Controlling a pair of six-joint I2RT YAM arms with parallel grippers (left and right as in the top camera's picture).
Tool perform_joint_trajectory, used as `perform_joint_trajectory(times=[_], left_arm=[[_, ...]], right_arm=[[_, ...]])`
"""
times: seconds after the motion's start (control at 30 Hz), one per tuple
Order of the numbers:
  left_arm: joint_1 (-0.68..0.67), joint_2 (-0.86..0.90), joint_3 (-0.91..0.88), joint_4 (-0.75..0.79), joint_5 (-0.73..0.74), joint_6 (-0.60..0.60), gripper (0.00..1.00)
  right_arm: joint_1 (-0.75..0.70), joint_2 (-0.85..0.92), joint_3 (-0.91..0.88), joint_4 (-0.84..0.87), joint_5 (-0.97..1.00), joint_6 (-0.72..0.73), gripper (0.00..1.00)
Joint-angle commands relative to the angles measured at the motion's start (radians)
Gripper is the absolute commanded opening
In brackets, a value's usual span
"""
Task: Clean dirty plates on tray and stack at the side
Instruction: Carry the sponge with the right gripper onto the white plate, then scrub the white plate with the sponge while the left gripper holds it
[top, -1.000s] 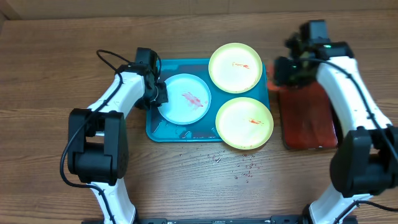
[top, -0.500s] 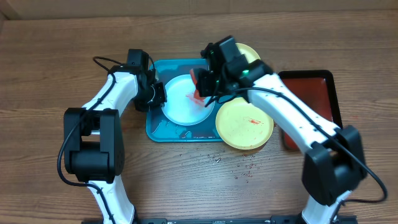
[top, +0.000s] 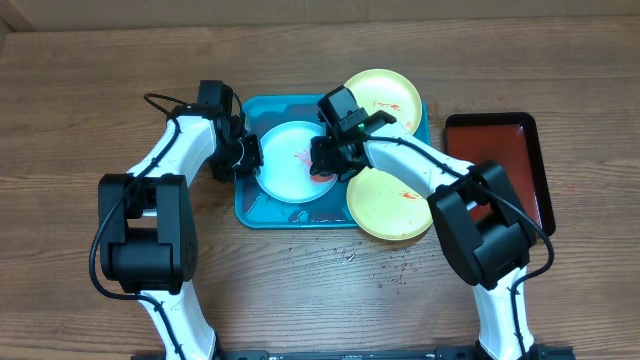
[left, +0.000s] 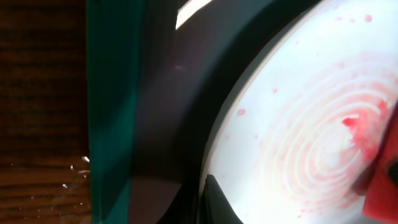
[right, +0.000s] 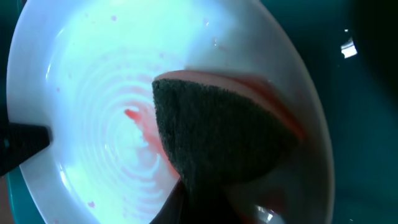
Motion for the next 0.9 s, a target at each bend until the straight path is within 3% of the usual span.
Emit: perform_joint_trajectory(times=[0.0, 0.1, 0.33, 0.57, 0.67, 0.87], left_arm=[[-0.001, 0.027, -0.014, -0.023, -0.006, 0.035, 0.04], [0.000, 0.027, -0.014, -0.038, -0.001, 0.058, 0.04], [-0.001, 0.027, -0.014, -0.051, 0.279, 0.259, 0.04], [0.012, 0.027, -0.014, -0.044, 0.265, 0.252, 0.04], [0.037, 0.027, -0.014, -0.043, 0.189, 0.196, 0.04], [0.079, 0.027, -0.014, -0.022, 0.114, 0.164, 0.04]], right_arm=[[0.005, 0.047, 0.034, 0.009, -0.008, 0.058, 0.04], [0.011, 0.072, 0.034, 0.025, -0.077, 0.059, 0.04], [0.078, 0.082, 0.040, 0.068, -0.114, 0.072, 0.04], [0.096, 0.082, 0.039, 0.021, -0.101, 0.072, 0.04], [0.096, 0.081, 0.045, -0.024, -0.047, 0.069, 0.04], [0.097, 0.081, 0.150, -0.174, 0.119, -0.047, 0.04]])
